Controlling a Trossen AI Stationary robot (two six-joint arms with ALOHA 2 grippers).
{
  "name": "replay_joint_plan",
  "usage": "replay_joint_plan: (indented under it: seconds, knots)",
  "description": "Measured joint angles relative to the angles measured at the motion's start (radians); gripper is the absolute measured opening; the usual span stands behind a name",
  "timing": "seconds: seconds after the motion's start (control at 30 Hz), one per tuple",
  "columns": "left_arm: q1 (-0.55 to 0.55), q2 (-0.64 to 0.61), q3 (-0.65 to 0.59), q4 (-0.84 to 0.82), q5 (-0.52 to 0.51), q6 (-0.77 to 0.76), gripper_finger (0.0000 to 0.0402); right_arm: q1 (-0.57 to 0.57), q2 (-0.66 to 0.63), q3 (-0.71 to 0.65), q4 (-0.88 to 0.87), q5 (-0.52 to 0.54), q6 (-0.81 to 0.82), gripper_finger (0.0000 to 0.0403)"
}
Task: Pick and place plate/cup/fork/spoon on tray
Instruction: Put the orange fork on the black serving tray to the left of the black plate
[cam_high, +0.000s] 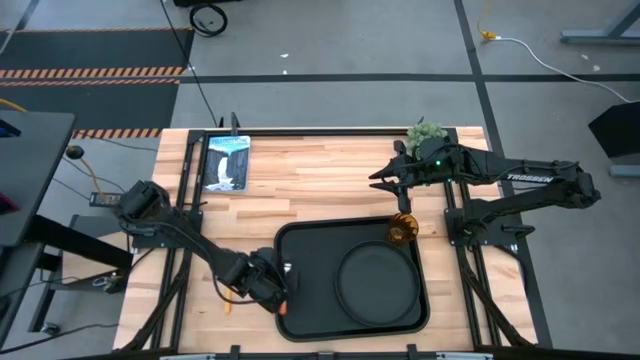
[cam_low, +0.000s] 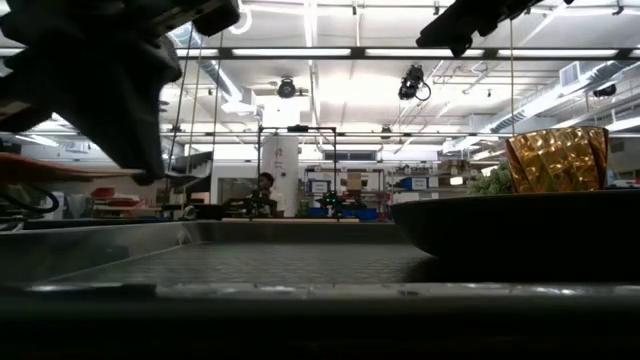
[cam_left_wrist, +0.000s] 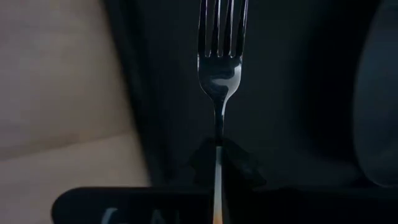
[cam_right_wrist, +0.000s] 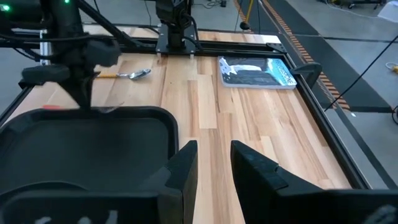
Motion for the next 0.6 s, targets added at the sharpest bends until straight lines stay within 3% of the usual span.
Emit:
replay_joint_plan:
  seconds: [0.3, 0.6]
  knots:
    - [0.016, 0.104, 0.000, 0.269, -0.099, 0.025, 0.0017, 0.000, 0.000, 0.000, 0.001, -0.009, -0.002, 0.0103]
    - [0.053, 0.210, 0.033, 0.428, -0.110, 0.077, 0.0017, 0.001, 0.000, 0.000, 0.000, -0.034, -0.004, 0.0103]
